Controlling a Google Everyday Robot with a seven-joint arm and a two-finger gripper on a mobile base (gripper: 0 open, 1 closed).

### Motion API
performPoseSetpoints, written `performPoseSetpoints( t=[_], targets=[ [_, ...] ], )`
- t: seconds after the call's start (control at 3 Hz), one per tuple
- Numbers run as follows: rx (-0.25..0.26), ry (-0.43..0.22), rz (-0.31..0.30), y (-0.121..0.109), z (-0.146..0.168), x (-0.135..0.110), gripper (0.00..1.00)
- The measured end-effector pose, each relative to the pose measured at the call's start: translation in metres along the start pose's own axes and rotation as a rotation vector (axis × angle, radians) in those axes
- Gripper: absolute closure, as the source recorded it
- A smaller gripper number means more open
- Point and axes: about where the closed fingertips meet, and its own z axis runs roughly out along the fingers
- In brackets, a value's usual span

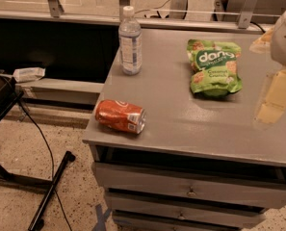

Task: Move green rice chip bag near blue plastic bottle

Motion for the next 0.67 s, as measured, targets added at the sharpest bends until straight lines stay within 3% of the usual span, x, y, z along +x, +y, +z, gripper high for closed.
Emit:
performPoseSetpoints(
  t=[0.33,0.67],
  targets=[
    [0.000,0.000,0.000,0.000,0.000,0.000,0.00],
    [0.042,-0.030,0.067,-0.032,0.009,-0.003,0.00]
  ],
)
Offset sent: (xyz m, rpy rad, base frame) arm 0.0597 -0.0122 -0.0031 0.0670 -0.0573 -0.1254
